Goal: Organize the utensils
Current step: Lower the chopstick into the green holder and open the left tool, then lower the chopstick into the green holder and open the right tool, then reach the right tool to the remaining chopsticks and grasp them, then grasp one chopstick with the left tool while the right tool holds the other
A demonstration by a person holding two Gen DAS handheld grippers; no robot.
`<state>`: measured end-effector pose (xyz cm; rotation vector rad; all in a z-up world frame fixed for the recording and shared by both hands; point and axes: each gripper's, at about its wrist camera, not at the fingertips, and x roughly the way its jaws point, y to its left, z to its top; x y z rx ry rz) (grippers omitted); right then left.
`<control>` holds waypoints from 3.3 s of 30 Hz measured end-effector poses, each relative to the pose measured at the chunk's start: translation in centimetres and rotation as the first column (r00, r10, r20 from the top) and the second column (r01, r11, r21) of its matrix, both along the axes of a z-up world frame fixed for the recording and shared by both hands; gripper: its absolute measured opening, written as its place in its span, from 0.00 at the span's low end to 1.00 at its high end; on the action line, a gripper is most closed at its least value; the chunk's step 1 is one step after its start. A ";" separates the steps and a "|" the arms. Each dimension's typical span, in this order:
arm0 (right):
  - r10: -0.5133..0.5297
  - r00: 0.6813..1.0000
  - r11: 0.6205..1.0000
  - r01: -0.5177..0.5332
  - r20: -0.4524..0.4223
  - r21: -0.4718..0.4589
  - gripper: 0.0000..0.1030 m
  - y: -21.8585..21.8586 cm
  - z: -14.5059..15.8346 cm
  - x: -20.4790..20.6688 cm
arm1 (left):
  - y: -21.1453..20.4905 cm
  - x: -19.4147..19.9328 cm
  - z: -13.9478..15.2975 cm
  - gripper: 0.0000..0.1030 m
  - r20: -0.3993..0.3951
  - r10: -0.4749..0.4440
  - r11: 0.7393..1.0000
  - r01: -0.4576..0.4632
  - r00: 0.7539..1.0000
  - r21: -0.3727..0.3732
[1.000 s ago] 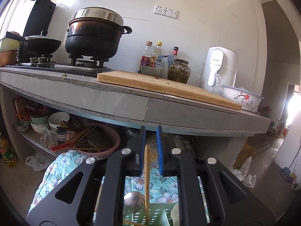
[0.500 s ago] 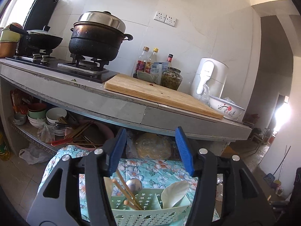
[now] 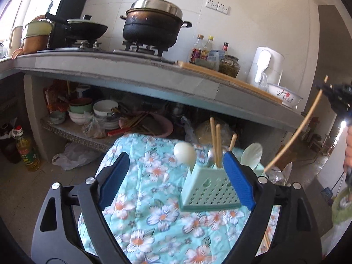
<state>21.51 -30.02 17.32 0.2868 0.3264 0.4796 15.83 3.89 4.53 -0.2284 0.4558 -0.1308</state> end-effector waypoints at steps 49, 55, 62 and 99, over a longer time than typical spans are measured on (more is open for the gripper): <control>0.027 0.914 0.997 -0.054 -0.404 -0.055 0.42 -1.5 -14.2 -0.8 | -1.5 -1.7 -8.2 0.88 -0.229 -0.141 0.990 0.141 0.963 -0.018; 0.013 0.764 1.000 0.008 -0.645 0.030 0.41 -4.7 -24.5 -2.9 | -2.5 -1.3 -9.1 0.91 -0.275 -0.170 0.985 0.166 0.946 -0.038; 0.049 0.667 0.992 0.057 -0.744 0.117 0.30 -5.8 -31.1 -4.1 | -3.8 -1.2 -9.5 0.92 -0.302 -0.196 0.980 0.192 0.933 -0.042; 0.153 0.694 0.935 0.128 -0.703 0.330 0.07 -10.4 -34.4 -7.2 | -25.5 6.0 -14.9 0.62 -0.512 -0.538 0.823 0.549 0.670 -0.147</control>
